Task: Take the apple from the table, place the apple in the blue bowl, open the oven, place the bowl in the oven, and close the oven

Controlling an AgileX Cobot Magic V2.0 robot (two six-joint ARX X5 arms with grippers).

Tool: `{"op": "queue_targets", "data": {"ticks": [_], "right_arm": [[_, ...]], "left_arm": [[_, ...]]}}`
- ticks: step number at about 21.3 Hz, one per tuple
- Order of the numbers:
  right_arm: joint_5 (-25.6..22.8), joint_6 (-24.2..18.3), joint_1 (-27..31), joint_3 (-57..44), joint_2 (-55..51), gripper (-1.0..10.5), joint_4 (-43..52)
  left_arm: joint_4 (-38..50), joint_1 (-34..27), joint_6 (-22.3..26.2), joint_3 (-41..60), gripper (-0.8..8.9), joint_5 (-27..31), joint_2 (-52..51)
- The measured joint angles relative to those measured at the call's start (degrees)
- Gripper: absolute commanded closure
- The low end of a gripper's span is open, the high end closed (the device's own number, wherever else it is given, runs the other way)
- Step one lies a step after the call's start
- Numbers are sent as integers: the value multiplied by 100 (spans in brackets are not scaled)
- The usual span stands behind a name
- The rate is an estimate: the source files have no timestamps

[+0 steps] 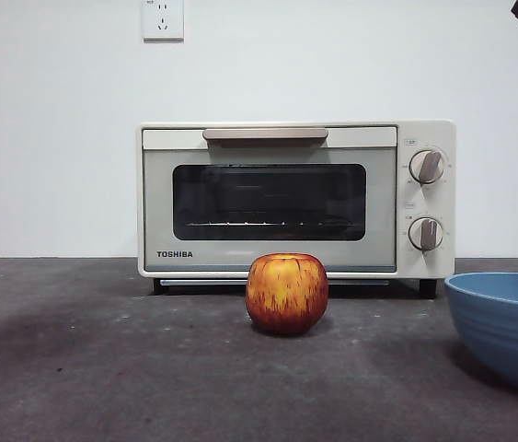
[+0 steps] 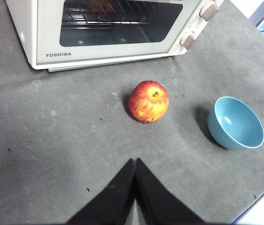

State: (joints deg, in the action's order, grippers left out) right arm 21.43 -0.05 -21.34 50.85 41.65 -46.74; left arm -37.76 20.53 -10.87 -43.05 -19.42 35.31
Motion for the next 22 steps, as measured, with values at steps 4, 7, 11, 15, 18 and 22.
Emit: {"op": "queue_targets", "data": {"ticks": [4, 7, 11, 15, 18, 22], "right_arm": [[-444, 166, -2, 0, 13, 367, 50], [-507, 365, -2, 0, 195, 367, 11], [-496, 511, -227, 0, 710, 367, 365], [-503, 778, -802, 0, 1611, 367, 1174], [-654, 920, -1123, 247, 2439, 367, 1565], [-1012, 951, -1480, 1038, 3696, 367, 1659]], "left_arm": [[0, 0, 7, -4, 806, 0, 0], [0, 0, 7, -9, 806, 0, 0], [2, 0, 7, -9, 806, 0, 0], [2, 0, 7, -9, 806, 0, 0], [35, 0, 7, -9, 806, 0, 0], [96, 0, 7, -9, 806, 0, 0]]}}
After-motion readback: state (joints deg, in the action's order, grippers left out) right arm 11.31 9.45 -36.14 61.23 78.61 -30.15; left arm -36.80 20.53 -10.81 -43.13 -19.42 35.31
